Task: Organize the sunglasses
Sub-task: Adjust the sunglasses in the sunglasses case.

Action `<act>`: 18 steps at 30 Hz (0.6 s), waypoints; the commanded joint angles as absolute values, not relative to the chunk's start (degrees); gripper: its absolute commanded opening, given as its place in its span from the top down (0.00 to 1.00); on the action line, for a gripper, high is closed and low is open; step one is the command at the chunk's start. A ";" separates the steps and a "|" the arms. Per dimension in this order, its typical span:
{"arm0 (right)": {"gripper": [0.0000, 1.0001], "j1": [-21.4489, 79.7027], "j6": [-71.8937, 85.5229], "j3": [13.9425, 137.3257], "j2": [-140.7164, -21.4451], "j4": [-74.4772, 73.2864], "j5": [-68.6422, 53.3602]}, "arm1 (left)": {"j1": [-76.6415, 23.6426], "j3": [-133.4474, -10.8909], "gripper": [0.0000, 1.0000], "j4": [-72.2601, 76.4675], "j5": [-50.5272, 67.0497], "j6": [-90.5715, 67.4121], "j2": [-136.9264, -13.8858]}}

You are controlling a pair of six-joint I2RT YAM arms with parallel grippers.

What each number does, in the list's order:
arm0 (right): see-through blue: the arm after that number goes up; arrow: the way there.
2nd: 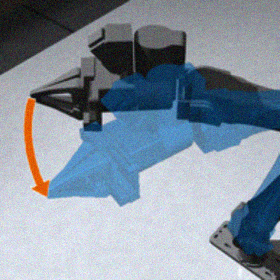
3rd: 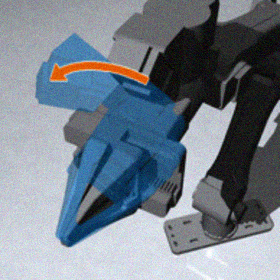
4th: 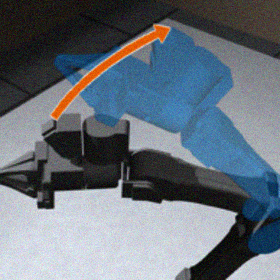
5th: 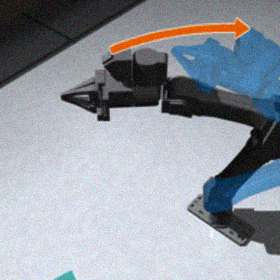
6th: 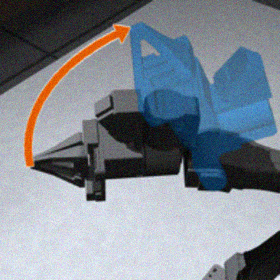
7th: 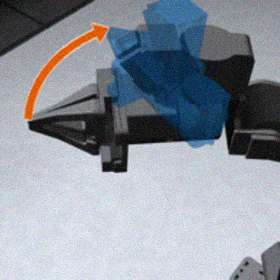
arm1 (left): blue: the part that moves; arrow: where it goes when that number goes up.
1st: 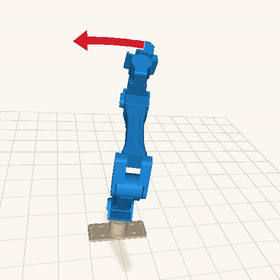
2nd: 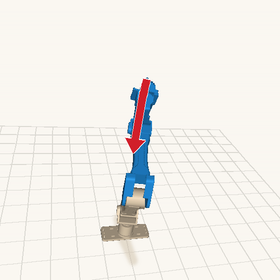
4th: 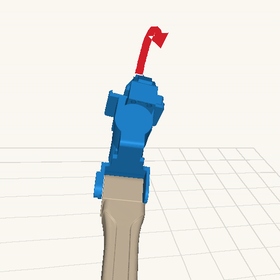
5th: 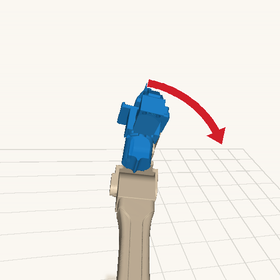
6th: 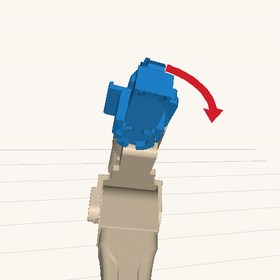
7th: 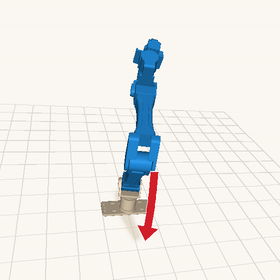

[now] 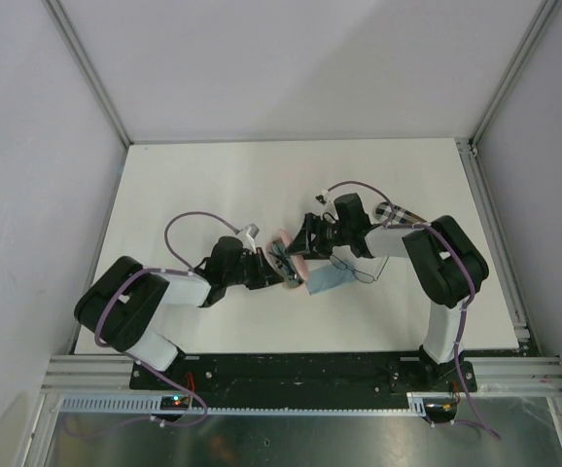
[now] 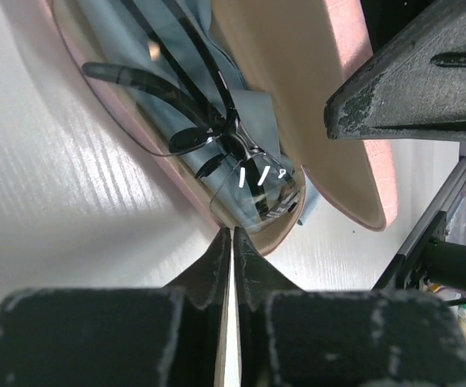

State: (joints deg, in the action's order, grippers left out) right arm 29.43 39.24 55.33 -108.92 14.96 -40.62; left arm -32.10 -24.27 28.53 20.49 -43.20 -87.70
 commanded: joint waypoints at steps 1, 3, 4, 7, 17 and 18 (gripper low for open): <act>0.57 30.06 37.37 55.32 -108.95 10.61 -37.29 | -31.97 -27.83 0.92 31.73 20.98 -41.17 -89.82; 0.57 30.04 37.29 55.36 -108.95 10.50 -37.34 | -31.94 -27.88 0.88 31.71 20.69 -41.10 -90.02; 0.57 30.00 37.28 55.36 -108.92 10.43 -37.39 | -31.92 -27.82 0.85 31.50 21.07 -40.98 -89.83; 0.57 29.79 37.26 55.32 -108.89 10.50 -37.63 | -31.69 -26.86 0.74 30.57 22.02 -40.53 -88.33; 0.57 29.49 37.59 55.33 -109.83 11.14 -38.55 | -31.28 -25.74 0.46 12.89 14.21 -32.48 -75.76; 0.57 29.47 37.65 55.35 -109.89 11.28 -38.61 | -31.28 -25.79 0.39 11.68 13.70 -30.65 -74.62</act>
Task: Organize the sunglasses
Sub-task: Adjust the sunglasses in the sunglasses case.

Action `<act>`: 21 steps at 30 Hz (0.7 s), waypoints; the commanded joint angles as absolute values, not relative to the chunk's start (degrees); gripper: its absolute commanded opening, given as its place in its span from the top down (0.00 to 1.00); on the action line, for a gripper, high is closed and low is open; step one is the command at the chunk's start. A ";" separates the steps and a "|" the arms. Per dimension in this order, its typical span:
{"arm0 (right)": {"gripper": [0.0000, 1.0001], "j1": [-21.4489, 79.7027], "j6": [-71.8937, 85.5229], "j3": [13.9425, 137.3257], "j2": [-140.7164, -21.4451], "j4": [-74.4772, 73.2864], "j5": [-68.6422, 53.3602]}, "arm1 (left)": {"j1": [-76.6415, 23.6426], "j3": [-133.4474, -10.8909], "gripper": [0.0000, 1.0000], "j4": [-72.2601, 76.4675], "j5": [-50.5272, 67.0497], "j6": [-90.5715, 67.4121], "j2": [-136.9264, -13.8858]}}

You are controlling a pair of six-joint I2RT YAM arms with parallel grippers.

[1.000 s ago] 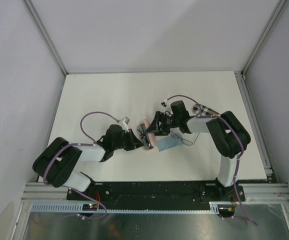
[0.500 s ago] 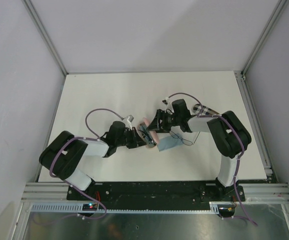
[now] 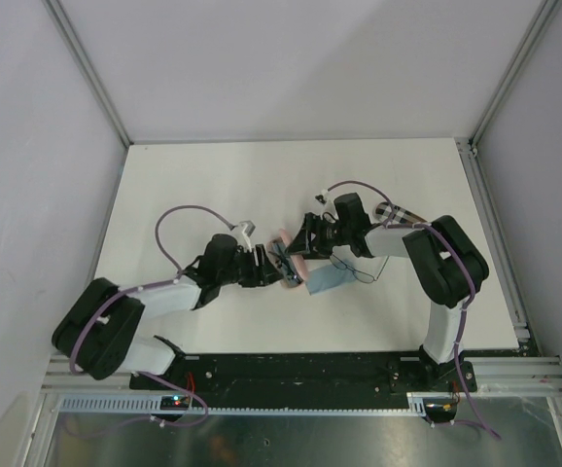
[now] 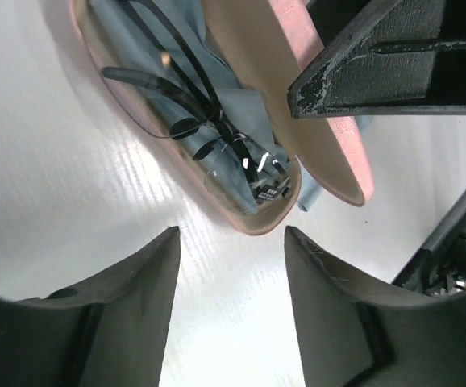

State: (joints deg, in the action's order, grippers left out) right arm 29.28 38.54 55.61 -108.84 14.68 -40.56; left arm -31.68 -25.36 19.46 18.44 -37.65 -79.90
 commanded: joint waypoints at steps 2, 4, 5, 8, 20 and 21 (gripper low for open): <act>0.57 29.40 37.76 55.32 -109.98 11.57 -38.94 | -31.27 -26.14 0.28 9.45 13.09 -26.91 -72.51; 0.57 29.41 37.96 55.31 -110.02 11.83 -39.24 | -31.48 -26.09 0.12 8.38 11.38 -23.10 -70.53; 0.57 29.38 38.01 55.30 -110.12 11.98 -39.44 | -31.65 -25.83 0.06 8.72 10.35 -21.92 -69.50; 0.57 29.13 38.08 55.29 -110.31 12.41 -40.50 | -34.28 -24.64 0.01 12.74 9.21 -15.77 -67.35; 0.57 25.08 33.90 57.01 -111.80 7.21 -46.92 | -39.75 -25.90 0.00 20.99 10.18 3.84 -71.78; 0.57 24.84 33.74 57.03 -111.80 7.03 -47.23 | -39.78 -26.09 0.00 21.26 10.85 5.08 -72.23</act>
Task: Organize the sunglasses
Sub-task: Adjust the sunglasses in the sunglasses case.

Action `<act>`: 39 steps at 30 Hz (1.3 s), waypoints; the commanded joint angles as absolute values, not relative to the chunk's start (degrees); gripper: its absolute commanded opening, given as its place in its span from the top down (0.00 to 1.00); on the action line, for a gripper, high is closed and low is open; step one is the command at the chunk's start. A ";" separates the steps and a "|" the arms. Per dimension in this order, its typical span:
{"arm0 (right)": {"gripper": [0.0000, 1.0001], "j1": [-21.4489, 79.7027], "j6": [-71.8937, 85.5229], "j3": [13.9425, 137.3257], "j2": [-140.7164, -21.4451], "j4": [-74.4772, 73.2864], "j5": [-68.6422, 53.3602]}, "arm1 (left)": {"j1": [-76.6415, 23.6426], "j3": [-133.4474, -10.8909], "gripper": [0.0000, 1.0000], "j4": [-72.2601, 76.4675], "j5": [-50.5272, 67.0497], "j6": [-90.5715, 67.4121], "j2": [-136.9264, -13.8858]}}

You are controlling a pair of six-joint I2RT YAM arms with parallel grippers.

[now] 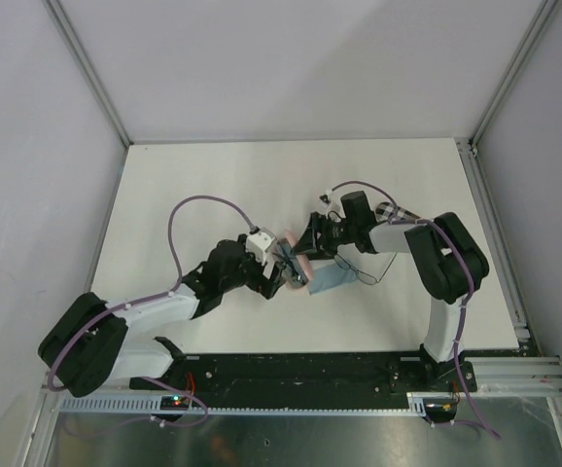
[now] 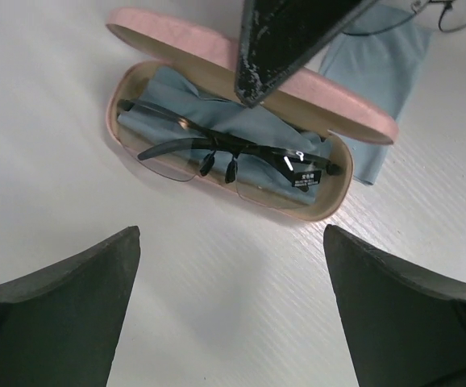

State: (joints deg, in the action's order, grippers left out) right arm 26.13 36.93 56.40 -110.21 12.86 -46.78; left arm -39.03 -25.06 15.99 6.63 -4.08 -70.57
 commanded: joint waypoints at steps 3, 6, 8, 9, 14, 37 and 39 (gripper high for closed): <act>0.56 24.12 33.43 56.98 -111.60 6.57 -47.82 | -39.89 -27.09 0.00 21.68 14.36 8.07 -73.67; 0.56 23.61 33.08 56.98 -111.35 6.01 -48.14 | -39.86 -28.75 0.00 21.67 16.35 10.50 -76.59; 0.57 23.33 32.79 56.96 -111.25 5.61 -48.20 | -39.85 -30.13 0.00 21.30 17.03 11.63 -78.85; 0.56 23.18 32.74 56.96 -111.21 5.53 -48.27 | -39.87 -30.84 0.00 21.11 17.44 12.19 -79.81; 0.56 22.76 32.78 57.01 -111.47 5.69 -48.70 | -39.90 -33.17 0.01 20.66 18.05 13.96 -84.44; 0.56 22.54 32.71 56.97 -111.79 5.92 -48.63 | -37.44 -39.13 0.07 20.13 24.50 16.06 -93.25; 0.56 22.58 32.65 56.98 -111.84 5.79 -48.46 | -37.38 -39.84 0.07 20.10 25.26 16.25 -93.95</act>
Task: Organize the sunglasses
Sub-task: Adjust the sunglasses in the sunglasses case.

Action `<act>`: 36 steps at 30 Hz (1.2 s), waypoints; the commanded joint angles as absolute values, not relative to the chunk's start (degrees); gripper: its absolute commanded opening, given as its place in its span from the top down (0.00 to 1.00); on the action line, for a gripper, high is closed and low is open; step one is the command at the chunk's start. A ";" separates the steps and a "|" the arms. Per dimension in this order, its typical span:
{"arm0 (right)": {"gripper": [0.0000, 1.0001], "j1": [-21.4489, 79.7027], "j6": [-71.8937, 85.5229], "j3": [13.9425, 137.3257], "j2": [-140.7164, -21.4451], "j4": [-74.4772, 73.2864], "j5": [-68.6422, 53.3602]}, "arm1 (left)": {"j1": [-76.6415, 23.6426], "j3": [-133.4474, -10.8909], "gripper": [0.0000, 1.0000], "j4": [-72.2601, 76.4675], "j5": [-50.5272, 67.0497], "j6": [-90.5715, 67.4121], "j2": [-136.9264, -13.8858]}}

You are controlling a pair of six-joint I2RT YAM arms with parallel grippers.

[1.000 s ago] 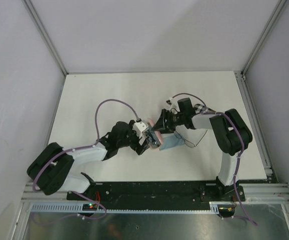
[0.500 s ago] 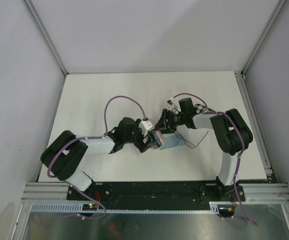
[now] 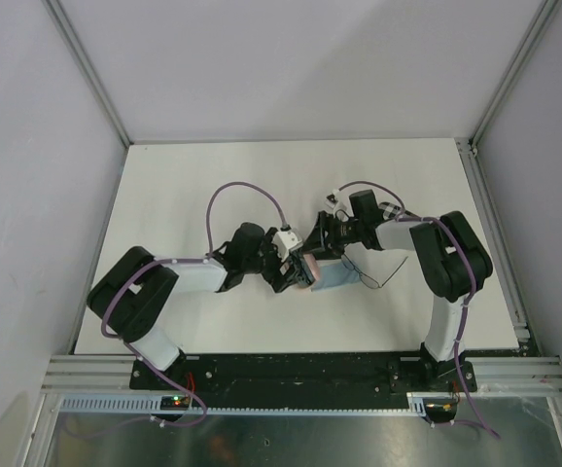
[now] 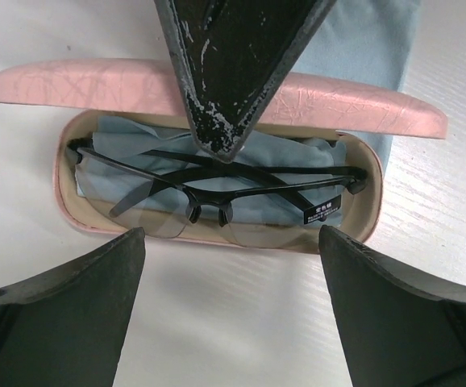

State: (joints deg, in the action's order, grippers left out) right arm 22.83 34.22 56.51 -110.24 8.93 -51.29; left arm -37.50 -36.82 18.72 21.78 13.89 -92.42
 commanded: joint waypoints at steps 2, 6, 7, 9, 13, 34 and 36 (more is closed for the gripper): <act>0.56 22.59 32.55 56.96 -111.70 5.71 -48.37 | -37.32 -40.57 0.08 20.10 25.52 16.43 -94.88; 0.56 22.59 32.30 57.04 -111.59 5.23 -48.01 | -37.09 -40.84 0.08 20.16 26.13 16.50 -95.34; 0.56 22.59 32.28 57.04 -111.61 5.16 -47.95 | -37.09 -40.85 0.08 20.19 26.34 16.47 -95.22; 0.57 22.61 32.26 56.97 -111.68 5.11 -47.85 | -37.07 -40.93 0.08 20.21 26.65 16.68 -95.00; 0.57 22.52 32.23 56.95 -111.64 5.00 -47.65 | -37.02 -39.68 0.07 20.15 25.86 16.95 -92.27; 0.57 22.24 32.61 57.03 -111.22 4.93 -47.74 | -30.63 -31.28 0.07 28.62 28.58 0.75 -80.21; 0.57 22.30 32.65 56.97 -111.10 5.06 -47.77 | -28.11 -29.70 0.07 31.85 30.26 -3.63 -78.98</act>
State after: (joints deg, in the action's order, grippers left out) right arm 22.09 33.98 56.71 -110.24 8.19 -51.05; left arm -32.45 -32.42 23.73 26.50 6.87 -82.26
